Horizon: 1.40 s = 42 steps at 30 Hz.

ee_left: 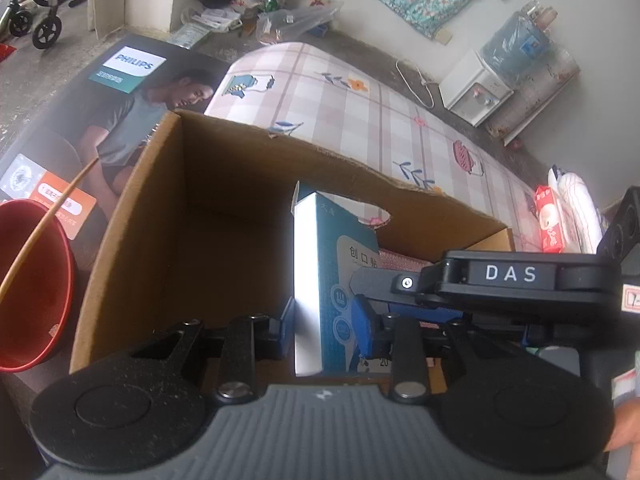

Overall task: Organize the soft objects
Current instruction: 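Lower the bandage box into the cardboard box beside the sponge, open left gripper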

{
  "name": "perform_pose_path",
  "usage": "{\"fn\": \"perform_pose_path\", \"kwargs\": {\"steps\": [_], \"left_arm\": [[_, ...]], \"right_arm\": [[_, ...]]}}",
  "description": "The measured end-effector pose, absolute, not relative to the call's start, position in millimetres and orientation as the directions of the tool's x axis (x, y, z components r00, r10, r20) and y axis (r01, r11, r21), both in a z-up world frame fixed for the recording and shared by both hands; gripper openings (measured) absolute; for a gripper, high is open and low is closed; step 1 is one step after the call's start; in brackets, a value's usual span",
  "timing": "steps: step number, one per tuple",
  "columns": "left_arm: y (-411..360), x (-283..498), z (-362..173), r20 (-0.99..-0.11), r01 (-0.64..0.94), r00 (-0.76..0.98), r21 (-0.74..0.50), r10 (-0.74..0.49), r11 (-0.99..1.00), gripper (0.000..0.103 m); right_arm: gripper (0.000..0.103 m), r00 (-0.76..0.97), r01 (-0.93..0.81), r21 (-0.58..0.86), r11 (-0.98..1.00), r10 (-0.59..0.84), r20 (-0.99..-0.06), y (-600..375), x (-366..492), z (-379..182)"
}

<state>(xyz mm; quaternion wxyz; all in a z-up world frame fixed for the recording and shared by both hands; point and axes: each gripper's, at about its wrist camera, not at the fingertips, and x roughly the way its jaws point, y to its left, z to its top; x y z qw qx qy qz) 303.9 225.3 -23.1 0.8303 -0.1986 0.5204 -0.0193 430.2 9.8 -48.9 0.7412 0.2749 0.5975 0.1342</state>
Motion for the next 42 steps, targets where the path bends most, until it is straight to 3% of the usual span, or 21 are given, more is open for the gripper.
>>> {"fn": "perform_pose_path", "kwargs": {"steps": [9, 29, 32, 35, 42], "left_arm": [[214, 325, -65, -0.906, -0.189, 0.362, -0.3, -0.218, 0.935, 0.039], [205, 343, -65, -0.923, -0.212, 0.368, -0.205, -0.116, 0.955, 0.039], [196, 348, -66, -0.929, -0.165, 0.356, -0.167, -0.099, 0.972, 0.046], [187, 348, -74, -0.954, -0.107, 0.279, -0.144, -0.109, 0.984, 0.032], [189, 343, -76, -0.943, -0.12, 0.315, -0.155, -0.111, 0.981, 0.032]], "right_arm": [[0.038, 0.218, 0.135, 0.54, 0.831, 0.507, -0.834, 8, 439, -76], [0.039, 0.32, 0.077, 0.584, 0.808, 0.534, -0.782, 0, 432, -38], [0.039, 0.334, 0.075, 0.593, 0.801, 0.54, -0.772, -9, 428, -28], [0.039, 0.349, 0.068, 0.596, 0.8, 0.54, -0.766, -15, 424, -20], [0.039, 0.373, 0.066, 0.621, 0.781, 0.558, -0.741, -23, 419, -14]]}}
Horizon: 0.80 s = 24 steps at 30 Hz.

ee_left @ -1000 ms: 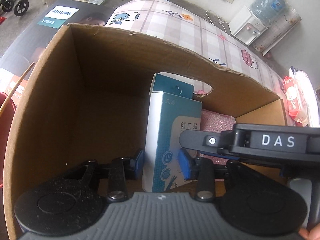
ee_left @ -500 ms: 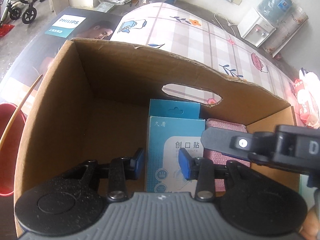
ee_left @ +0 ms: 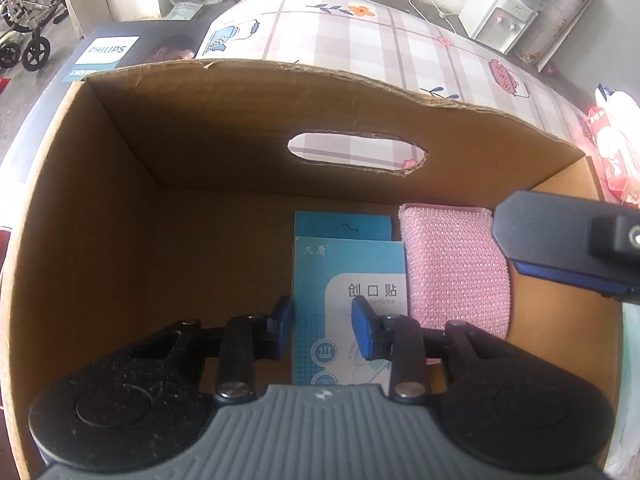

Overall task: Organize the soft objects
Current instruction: 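Lower the bandage box into the cardboard box beside the sponge, open left gripper, then move the left gripper to the white cotton swab bag and close on it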

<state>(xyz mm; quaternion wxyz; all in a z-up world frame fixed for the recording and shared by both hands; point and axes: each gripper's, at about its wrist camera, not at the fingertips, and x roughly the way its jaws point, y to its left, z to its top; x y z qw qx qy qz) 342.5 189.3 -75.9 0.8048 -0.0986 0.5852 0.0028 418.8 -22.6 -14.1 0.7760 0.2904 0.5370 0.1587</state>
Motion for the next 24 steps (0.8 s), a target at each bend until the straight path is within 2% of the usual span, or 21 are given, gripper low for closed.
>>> {"fn": "perform_pose_path", "kwargs": {"steps": [9, 15, 18, 20, 22, 24], "left_arm": [[195, 344, -68, -0.919, -0.182, 0.375, -0.204, -0.124, 0.962, 0.034], [197, 322, -37, -0.897, -0.186, 0.421, -0.228, -0.133, 0.956, 0.048], [188, 304, -9, -0.87, -0.163, 0.473, -0.242, -0.14, 0.956, 0.059], [175, 294, 13, -0.838, -0.111, 0.525, -0.241, -0.149, 0.964, 0.065], [156, 287, 34, -0.809, -0.05, 0.567, -0.225, -0.158, 0.973, 0.079], [133, 282, 52, -0.783, 0.007, 0.596, -0.217, -0.178, 0.976, 0.083]], "right_arm": [[0.039, 0.413, 0.041, 0.657, 0.753, 0.586, -0.698, -38, 401, 3], [0.039, 0.471, -0.027, 0.692, 0.721, 0.62, -0.628, -59, 377, 34], [0.04, 0.502, -0.06, 0.7, 0.712, 0.627, -0.595, -79, 357, 49], [0.04, 0.532, -0.074, 0.694, 0.716, 0.617, -0.58, -99, 343, 58], [0.041, 0.568, -0.075, 0.677, 0.732, 0.59, -0.574, -124, 329, 67], [0.043, 0.61, -0.059, 0.661, 0.748, 0.551, -0.569, -157, 314, 74]]}}
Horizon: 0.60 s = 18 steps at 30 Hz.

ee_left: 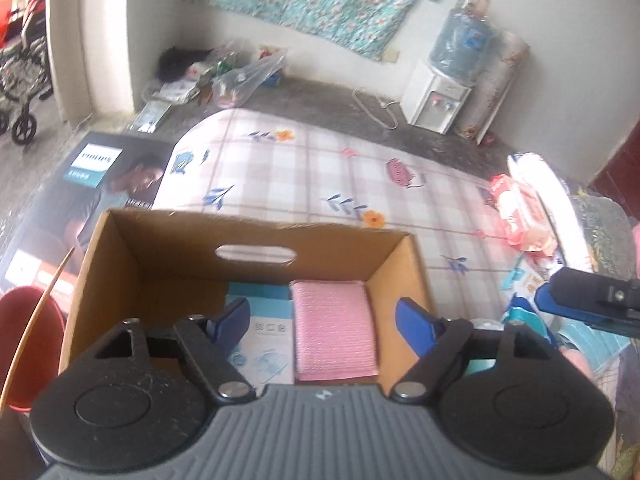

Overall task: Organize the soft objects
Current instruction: 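Move the left gripper to the white cotton swab bag and close on it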

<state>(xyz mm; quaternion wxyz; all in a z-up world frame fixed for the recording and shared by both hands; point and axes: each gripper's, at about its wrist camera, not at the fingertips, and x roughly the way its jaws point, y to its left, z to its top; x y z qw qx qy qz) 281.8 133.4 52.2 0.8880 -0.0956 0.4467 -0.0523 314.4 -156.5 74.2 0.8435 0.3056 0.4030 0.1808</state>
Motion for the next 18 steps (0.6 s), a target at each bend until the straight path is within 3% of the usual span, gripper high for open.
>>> {"fn": "perform_pose_path", "kwargs": {"steps": [5, 11, 18], "left_arm": [[51, 286, 75, -0.761, 0.169, 0.584, -0.226, -0.282, 0.959, 0.086], [-59, 310, 55, -0.794, 0.299, 0.506, -0.205, -0.337, 0.932, 0.085], [-154, 356, -4, -0.861, 0.311, 0.332, -0.287, -0.386, 0.906, 0.069]], "right_arm": [[0.049, 0.704, 0.04, 0.605, 0.796, 0.407, -0.582, -246, 287, 82], [0.053, 0.703, 0.174, 0.525, 0.833, 0.268, -0.658, -336, 285, 56], [0.053, 0.595, 0.256, 0.436, 0.862, 0.215, -0.774, -385, 324, 1]]}}
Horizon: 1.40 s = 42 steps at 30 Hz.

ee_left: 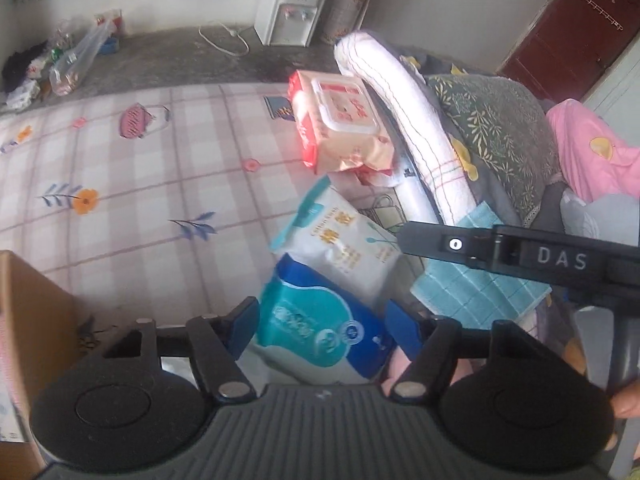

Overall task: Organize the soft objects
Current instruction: 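Move the left gripper to the white cotton swab bag and close on it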

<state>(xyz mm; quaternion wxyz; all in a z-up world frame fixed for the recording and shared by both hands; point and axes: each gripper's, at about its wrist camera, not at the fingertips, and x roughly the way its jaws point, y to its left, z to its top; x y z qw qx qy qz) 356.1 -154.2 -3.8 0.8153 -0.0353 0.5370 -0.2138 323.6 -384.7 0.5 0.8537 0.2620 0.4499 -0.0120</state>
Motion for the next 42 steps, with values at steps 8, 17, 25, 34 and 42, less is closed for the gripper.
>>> {"fn": "perform_pose_path", "kwargs": {"steps": [8, 17, 25, 34, 42], "left_arm": [[-201, 402, -60, -0.883, 0.233, 0.211, -0.371, -0.419, 0.899, 0.057], [-214, 432, -92, -0.89, 0.192, 0.162, -0.395, -0.426, 0.898, 0.057], [-208, 442, -101, -0.896, 0.195, 0.16, -0.382, -0.413, 0.903, 0.064], [-207, 452, -110, -0.904, 0.152, 0.136, -0.384, -0.404, 0.911, 0.067], [-216, 448, -95, -0.877, 0.192, 0.224, -0.389, -0.426, 0.901, 0.039]], "right_arm": [[0.053, 0.538, 0.314, 0.448, 0.837, 0.232, -0.81, -425, 375, -40], [0.053, 0.487, 0.357, 0.495, 0.792, 0.294, -0.822, -442, 409, -80], [0.053, 0.468, 0.397, 0.513, 0.761, 0.312, -0.827, -450, 414, -101], [0.055, 0.413, 0.438, 0.52, 0.733, 0.35, -0.841, -447, 427, -128], [0.035, 0.475, 0.442, 0.583, 0.681, 0.373, -0.797, -444, 424, -131]]}}
